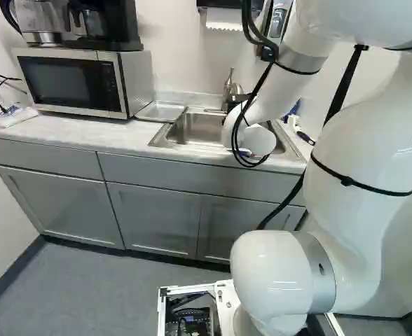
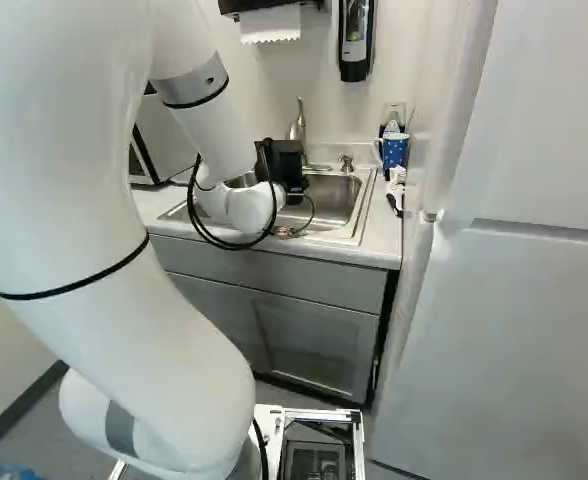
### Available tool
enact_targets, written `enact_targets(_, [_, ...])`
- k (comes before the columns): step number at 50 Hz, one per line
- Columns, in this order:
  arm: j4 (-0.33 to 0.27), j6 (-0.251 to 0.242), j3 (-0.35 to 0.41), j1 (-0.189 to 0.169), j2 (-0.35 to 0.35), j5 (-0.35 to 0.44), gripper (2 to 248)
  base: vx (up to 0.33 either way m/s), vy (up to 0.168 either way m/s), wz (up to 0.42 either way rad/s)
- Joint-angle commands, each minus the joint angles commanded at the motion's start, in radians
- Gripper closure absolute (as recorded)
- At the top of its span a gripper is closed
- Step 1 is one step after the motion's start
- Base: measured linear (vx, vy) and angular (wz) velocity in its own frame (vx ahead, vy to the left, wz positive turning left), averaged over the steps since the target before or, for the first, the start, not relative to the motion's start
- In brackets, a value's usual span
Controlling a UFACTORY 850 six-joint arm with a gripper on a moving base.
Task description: Rinse the cup and place it in the tray
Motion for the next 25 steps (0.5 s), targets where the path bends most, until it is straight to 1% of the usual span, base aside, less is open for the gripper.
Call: enact_targets(25, [0.0, 0.0, 0.0, 0.0, 0.0, 0.0, 128, 0.0, 0.0, 0.0])
